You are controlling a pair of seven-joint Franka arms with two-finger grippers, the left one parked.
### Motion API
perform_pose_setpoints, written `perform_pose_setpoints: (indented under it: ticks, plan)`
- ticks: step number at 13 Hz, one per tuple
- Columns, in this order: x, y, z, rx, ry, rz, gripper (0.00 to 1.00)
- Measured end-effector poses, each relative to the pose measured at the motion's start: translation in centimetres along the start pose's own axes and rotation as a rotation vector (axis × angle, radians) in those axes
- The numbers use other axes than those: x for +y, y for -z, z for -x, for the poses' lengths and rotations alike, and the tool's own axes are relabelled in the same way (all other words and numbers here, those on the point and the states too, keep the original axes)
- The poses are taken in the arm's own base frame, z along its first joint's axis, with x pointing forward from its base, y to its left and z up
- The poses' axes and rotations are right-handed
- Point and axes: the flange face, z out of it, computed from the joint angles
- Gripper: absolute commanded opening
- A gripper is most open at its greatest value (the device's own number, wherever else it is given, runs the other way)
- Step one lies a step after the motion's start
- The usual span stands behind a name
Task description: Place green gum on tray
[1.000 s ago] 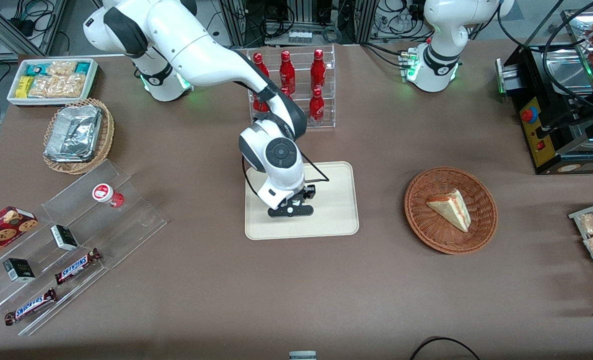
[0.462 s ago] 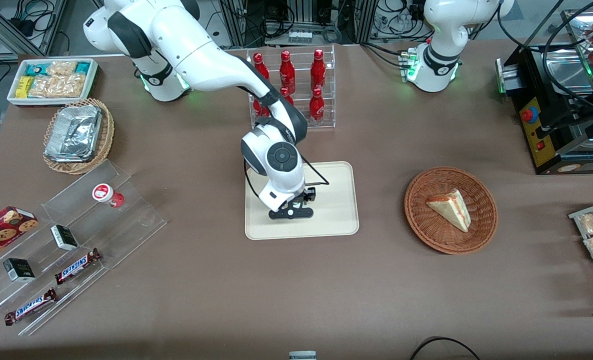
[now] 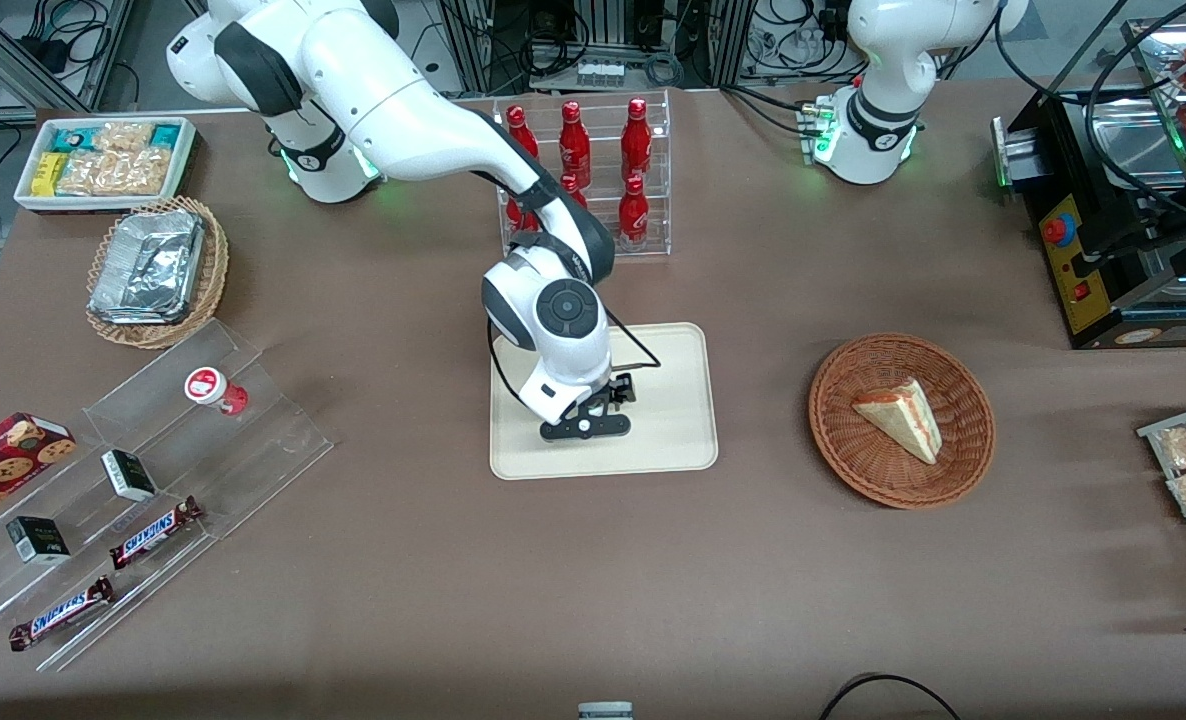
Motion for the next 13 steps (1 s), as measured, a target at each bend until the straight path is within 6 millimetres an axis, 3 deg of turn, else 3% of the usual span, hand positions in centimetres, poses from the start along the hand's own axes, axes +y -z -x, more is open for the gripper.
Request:
perform_pose_setpoints:
  ticks: [1, 3, 5, 8, 13]
  plan:
    - [0.3, 0.9, -0.1, -0.007, 0.025, 0.007, 1.0]
    - [1.6, 4.7, -0.5, -0.036, 0.066, 0.025, 1.0]
    - [5.0, 9.1, -1.3, -0.065, 0.119, 0.035, 1.0]
    - [13.3, 12.6, -2.2, -0.09, 0.192, 0.027, 1.0]
    - [29.5, 17.1, -3.3, -0.157, 0.304, -0.001, 1.0]
